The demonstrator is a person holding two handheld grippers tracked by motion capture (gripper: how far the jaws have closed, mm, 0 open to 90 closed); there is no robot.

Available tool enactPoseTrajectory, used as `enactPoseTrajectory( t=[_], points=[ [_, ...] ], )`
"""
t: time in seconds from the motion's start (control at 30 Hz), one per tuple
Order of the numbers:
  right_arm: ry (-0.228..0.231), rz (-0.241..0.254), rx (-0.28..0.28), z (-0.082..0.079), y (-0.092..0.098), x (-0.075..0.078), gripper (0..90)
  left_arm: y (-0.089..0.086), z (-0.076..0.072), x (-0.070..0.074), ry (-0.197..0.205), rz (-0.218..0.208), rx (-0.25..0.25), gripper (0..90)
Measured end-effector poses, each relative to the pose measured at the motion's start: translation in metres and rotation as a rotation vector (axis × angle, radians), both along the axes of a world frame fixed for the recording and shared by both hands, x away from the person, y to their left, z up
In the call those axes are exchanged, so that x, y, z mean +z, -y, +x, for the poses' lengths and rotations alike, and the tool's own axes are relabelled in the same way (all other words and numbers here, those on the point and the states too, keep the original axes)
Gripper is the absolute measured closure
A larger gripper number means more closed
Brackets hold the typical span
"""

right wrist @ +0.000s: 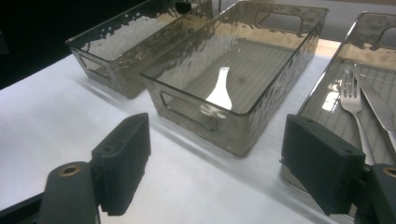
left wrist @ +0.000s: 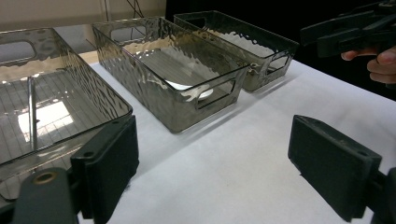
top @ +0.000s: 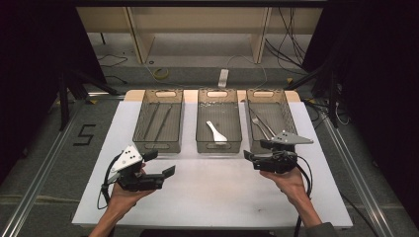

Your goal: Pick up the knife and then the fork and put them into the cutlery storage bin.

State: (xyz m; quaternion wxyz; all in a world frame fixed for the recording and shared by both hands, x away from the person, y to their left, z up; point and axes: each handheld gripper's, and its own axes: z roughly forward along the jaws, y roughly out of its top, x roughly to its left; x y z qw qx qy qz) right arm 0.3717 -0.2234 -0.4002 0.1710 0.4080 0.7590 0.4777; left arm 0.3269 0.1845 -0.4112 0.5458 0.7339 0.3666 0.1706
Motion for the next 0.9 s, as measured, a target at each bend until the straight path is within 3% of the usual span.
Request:
enactPoseTrajectory(
  t=[0.33,0.47,0.77,0.9],
  points=[
    [0.034,0.021,0.016,-0.015,0.000,-0.002,21.3,0.000,0.000,0.000,-0.006,-0.004,-0.006,15.5],
    [0.051,-0.002,0.021,-0.021,0.000,-0.006,20.4,-0.001,0.000,0.000,-0.011,-0.007,-0.007,15.5],
    [0.063,0.023,0.028,-0.034,0.004,-0.014,19.1,0.000,0.000,0.000,-0.012,-0.007,-0.009,15.5],
    [0.070,0.012,0.027,-0.040,0.004,-0.019,18.7,-0.001,0.001,0.000,-0.011,-0.007,-0.012,15.5]
  ],
)
